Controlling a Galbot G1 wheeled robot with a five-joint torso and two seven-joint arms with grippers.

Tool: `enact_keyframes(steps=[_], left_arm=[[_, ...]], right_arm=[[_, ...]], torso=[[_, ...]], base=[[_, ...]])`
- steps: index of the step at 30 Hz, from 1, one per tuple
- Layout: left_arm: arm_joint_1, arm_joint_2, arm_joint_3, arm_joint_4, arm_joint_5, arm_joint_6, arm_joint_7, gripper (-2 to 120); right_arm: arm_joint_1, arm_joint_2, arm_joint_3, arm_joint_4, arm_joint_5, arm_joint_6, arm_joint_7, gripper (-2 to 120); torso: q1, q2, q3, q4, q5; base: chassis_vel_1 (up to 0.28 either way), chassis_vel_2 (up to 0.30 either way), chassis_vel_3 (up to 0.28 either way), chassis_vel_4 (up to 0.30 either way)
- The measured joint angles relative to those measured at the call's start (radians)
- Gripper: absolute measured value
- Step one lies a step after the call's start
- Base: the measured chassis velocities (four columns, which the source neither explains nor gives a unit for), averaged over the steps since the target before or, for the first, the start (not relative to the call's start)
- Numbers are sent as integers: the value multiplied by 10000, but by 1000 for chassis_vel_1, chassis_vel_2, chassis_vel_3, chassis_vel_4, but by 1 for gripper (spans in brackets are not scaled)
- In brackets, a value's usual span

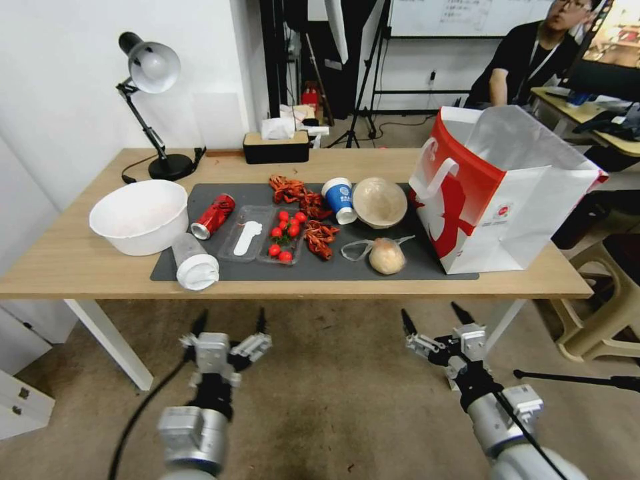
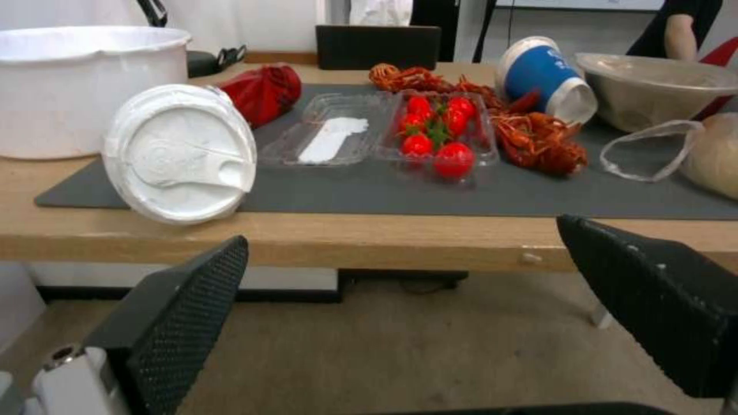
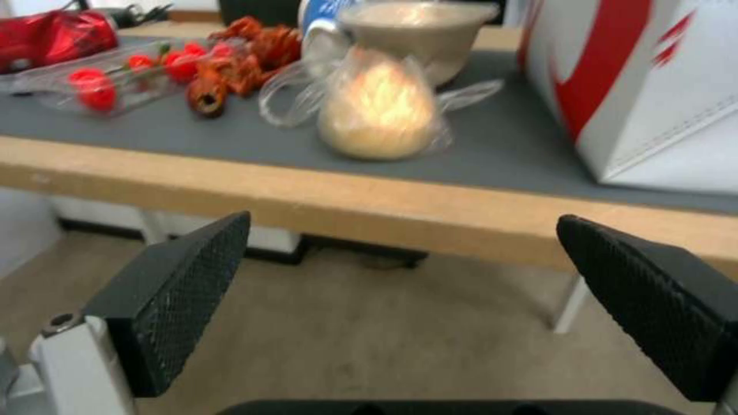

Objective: Pick up the trash from the table and place it into the takeout bag.

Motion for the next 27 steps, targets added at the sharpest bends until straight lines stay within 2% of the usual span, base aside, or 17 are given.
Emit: enact_keyframes(steps=[2, 7, 10, 20, 27], left_arm=[[11, -17, 19, -4, 9, 17, -19, 100], [-52, -17, -33, 70, -41, -248, -33, 100], [-157, -10, -195, 227, -156, -679, -36, 100], [-221, 0, -299, 273, -209, -730, -26, 100], [-435, 3, -636, 424, -372, -726, 107, 100]], right_arm=[[347, -372, 177, -235, 640, -79, -437, 100], [423, -424, 206, -276, 808, 8, -562, 100], [383, -341, 194, -241, 810, 88, -564, 100], [365, -296, 208, -110, 727, 478, -424, 100], [1297, -660, 37, -274, 843, 686, -87, 100]], torso=[[0, 0, 0, 8, 1], [1, -1, 1, 6, 2], [1, 0, 1, 5, -1], [1, -1, 0, 4, -1], [1, -1, 0, 8, 0]], base=[[0, 0, 0, 0], [0, 0, 0, 0], [0, 0, 0, 0], [0, 0, 0, 0], [0, 0, 0, 0]])
